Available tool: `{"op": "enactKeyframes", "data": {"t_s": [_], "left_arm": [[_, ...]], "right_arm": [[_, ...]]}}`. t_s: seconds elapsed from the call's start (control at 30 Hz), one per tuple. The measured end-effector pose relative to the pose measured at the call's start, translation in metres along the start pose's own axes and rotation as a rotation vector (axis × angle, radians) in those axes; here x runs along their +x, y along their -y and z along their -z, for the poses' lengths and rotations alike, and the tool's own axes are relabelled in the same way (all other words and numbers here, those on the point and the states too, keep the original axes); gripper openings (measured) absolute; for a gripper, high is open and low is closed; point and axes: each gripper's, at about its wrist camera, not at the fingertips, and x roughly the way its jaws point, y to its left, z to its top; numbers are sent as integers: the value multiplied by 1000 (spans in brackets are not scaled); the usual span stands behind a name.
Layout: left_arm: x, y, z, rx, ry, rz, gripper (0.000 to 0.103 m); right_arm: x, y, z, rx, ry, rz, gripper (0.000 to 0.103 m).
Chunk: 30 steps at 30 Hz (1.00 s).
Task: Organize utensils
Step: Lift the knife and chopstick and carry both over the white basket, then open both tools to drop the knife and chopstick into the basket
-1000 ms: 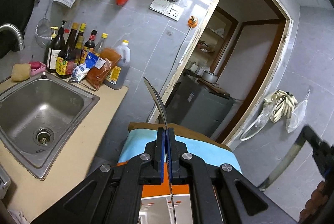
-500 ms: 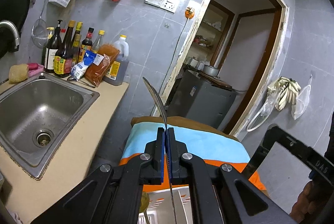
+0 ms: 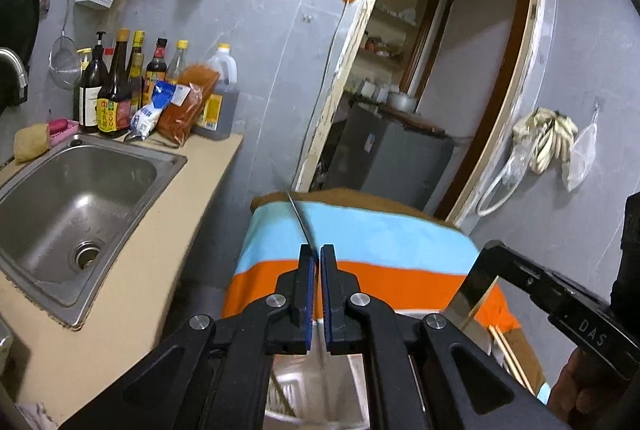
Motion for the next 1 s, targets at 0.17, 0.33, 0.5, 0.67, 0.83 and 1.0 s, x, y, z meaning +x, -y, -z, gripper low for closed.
{"op": "enactKeyframes", "data": {"t_s": [0.17,0.33,0.5,0.67,0.83,1.0], "left_arm": [[-2,0,6,-3,-61,-7,9],[-9,4,9,-11,-70,4,22],[-23,12,5,-23,-27,31,53],[-39,32,-3,8,23,29,64],[-51,55,-9,42,75,24,81],[-60,84,-9,88,113,9,96]], "right_arm": [[-4,3,3,13,-7,0,2],[-18,4,0,8,25,13,2],[-42,9,-6,-3,72,53,2],[-72,27,-9,15,117,116,19],[-103,47,-10,28,163,178,41],[-135,68,-11,28,202,247,69]]}}
